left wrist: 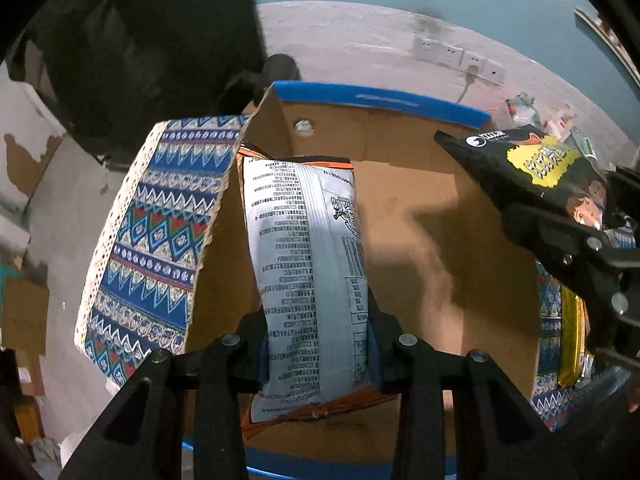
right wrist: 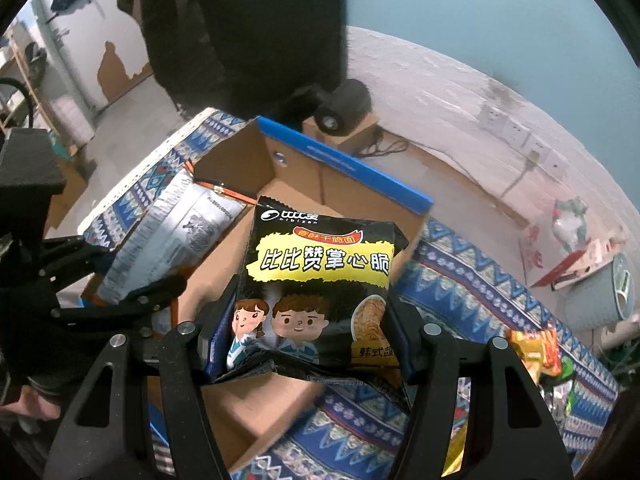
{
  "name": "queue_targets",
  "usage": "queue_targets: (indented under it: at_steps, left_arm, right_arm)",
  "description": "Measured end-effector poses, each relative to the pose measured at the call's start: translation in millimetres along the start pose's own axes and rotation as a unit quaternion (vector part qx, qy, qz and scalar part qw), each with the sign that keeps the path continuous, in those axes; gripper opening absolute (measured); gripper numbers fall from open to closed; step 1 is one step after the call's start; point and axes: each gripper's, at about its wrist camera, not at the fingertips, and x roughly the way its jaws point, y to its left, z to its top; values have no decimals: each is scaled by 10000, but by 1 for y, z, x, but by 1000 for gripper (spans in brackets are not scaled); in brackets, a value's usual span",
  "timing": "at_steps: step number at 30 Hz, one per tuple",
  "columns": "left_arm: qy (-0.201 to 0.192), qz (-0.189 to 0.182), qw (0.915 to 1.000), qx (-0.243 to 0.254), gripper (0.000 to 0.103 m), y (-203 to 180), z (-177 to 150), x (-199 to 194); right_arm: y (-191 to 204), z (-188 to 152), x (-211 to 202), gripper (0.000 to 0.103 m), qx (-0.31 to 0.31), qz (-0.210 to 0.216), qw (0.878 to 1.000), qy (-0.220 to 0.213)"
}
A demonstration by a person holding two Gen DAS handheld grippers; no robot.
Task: Organize snacks
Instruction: 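Open the left tool and then the right tool, dropping both bags into the box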
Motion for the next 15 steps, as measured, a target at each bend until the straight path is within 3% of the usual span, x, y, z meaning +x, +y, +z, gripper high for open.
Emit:
queue_targets:
  at_steps: [5, 7, 15]
  left_arm:
    - [-41, 226, 9997, -66, 68, 5, 1, -3]
    - [-109, 333, 9994, -38, 74, 5, 1, -7]
    - [-92, 451, 9989, -3, 76, 7, 2, -9]
  right_arm:
    - [3, 5, 17, 63, 17, 213, 9996, 158]
    - [5, 7, 24, 63, -10, 289, 9993, 216]
    - [4, 5, 43, 63, 3, 452, 9981, 416]
